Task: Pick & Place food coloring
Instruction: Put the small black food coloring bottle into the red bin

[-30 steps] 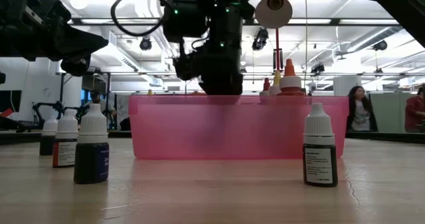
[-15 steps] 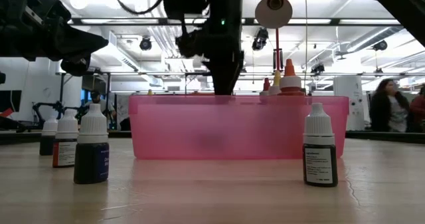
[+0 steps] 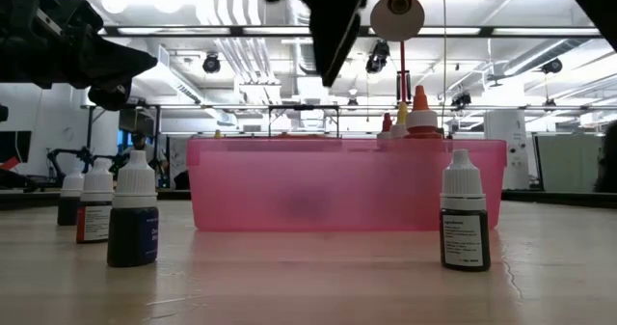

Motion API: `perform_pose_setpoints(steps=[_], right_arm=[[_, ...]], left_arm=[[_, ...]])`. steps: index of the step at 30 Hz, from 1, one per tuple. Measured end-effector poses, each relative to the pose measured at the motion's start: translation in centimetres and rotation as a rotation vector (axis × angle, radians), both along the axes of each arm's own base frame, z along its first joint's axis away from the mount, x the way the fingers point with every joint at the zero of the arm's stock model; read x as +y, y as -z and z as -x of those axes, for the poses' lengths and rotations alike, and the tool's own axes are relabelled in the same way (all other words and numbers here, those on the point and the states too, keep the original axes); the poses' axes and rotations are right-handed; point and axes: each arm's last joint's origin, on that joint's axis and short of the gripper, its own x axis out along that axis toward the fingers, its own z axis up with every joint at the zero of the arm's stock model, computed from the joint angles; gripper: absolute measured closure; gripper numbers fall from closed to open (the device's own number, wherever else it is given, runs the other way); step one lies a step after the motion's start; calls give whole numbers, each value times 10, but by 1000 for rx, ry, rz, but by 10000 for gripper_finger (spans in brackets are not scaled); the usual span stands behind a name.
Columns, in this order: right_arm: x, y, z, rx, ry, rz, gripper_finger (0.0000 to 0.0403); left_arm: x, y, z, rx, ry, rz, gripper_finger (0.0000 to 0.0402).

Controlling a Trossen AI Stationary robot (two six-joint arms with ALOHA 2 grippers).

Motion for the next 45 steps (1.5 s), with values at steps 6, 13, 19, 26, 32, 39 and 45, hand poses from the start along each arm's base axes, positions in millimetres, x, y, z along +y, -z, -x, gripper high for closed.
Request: perform_pose_setpoints(steps=[6,13,19,26,32,39,45], right_arm=[[44,-9,16,10,-41,-7,67],[96,-14,37,-8,-105,-25,60],[130,-15,54,-12,-167,-30,62],[155,-10,62,-48,-247,-36,62],[171,7,59,-96,-321,-63,67],[173,39,58,-47,-334,-42,74],[175,61,57,-28,-340,-96,76]], left_arm=[[0,0,0,0,0,0,402],[0,0,0,0,0,0,402],[0,0,0,0,0,0,402],[0,0,0,0,0,0,402],[0,0,0,0,0,0,402],[0,0,0,0,0,0,402],[0,0,0,0,0,0,402]])
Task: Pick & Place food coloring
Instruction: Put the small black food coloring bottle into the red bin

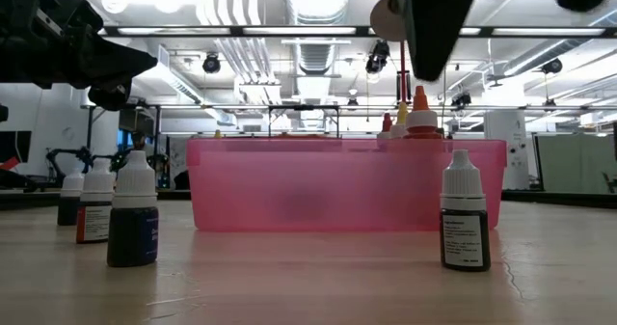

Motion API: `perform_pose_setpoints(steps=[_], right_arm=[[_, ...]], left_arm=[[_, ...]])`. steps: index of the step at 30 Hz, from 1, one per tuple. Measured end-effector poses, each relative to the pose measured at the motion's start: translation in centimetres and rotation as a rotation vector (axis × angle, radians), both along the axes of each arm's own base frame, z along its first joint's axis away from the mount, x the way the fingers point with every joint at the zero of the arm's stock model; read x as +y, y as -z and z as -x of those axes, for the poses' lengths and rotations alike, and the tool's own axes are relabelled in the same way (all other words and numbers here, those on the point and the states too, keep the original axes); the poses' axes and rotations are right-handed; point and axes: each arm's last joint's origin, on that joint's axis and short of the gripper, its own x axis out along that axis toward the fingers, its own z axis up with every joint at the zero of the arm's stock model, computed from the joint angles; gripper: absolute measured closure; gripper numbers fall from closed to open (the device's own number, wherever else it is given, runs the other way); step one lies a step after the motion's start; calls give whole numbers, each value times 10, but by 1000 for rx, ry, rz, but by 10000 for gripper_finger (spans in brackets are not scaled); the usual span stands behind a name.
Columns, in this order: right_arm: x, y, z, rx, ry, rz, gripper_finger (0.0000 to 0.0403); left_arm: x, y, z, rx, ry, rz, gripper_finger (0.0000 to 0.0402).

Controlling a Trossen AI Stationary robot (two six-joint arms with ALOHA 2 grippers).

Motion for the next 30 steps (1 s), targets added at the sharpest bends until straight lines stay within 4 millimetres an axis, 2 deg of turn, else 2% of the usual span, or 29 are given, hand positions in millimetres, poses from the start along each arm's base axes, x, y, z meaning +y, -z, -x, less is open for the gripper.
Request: perform_pose_setpoints(steps=[11,20,25,30], right_arm=[[-3,30,-5,-27,-13,-11,76],[-18,53,-4,29,15,20,76],[-22,60,-3,40,17,18,77],[-21,59,-4,36,13,9,77]], left_arm=[[0,0,0,0,0,0,402],[0,0,0,0,0,0,402],[0,0,0,0,0,0,402],[0,0,0,0,0,0,402]])
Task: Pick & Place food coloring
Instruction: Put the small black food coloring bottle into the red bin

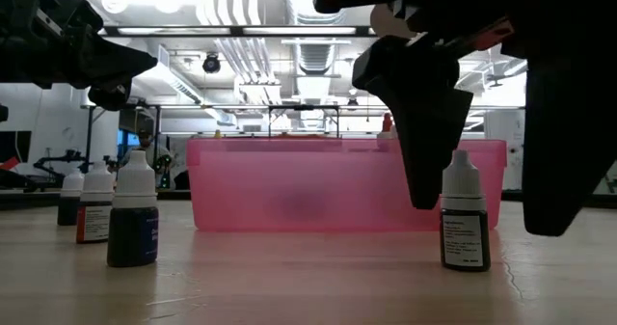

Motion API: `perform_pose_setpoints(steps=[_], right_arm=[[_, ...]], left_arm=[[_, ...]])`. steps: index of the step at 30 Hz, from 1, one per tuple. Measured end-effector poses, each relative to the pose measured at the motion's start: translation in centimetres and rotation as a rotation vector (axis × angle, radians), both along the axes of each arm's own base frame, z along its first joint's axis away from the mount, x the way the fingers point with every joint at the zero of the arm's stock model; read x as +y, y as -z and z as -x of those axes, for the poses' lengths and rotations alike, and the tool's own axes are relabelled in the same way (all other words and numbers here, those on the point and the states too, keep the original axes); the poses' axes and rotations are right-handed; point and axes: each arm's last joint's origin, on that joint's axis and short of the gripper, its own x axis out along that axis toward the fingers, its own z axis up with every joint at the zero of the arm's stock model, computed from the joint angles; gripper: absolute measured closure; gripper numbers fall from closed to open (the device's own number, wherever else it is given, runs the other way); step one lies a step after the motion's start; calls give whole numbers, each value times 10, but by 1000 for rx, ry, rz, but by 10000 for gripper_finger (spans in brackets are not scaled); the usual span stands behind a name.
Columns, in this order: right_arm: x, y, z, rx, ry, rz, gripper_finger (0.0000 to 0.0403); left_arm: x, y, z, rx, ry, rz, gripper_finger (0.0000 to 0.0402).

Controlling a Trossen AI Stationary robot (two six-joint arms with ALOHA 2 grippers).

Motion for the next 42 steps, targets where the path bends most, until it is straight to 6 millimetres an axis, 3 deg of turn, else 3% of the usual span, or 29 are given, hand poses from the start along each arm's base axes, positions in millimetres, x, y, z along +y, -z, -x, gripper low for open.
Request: perform_pose_setpoints(steps=[21,42], right_arm=[[1,0,-4,-26,8,-42,84],[0,2,-4,-17,38,-49,212]], left_arm=[[0,0,0,0,0,0,402],[0,0,0,0,0,0,402]])
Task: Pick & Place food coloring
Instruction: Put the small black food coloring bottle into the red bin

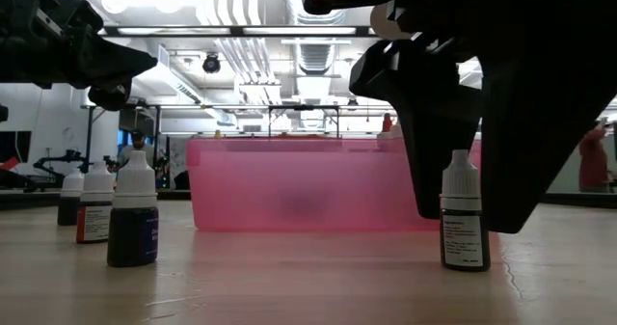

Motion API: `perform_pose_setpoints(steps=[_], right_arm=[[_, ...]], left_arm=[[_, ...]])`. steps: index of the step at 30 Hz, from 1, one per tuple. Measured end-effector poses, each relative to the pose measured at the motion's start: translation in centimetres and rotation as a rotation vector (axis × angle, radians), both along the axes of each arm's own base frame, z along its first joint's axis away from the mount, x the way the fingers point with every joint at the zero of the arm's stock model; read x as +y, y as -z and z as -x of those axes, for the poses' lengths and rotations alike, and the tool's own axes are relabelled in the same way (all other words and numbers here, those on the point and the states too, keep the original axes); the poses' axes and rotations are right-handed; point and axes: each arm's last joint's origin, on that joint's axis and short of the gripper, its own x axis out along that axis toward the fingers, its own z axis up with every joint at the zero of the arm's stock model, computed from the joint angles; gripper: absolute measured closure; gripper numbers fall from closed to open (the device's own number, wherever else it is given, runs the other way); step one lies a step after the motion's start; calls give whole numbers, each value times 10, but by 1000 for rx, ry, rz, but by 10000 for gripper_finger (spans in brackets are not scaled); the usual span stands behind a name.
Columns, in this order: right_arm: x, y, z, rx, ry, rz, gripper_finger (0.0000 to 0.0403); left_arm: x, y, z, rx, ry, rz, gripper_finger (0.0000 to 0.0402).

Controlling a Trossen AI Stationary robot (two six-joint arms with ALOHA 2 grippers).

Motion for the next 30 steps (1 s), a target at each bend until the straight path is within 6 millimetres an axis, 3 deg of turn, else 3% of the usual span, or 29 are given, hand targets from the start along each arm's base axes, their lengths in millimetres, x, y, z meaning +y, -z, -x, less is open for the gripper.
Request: perform_pose_setpoints(steps=[21,30], right_arm=[[0,-1,2,22,-6,-12,339],[-5,-25,6,56,-26,8,333]], left_arm=[[0,0,0,1,0,0,402],[0,0,0,1,0,0,402]])
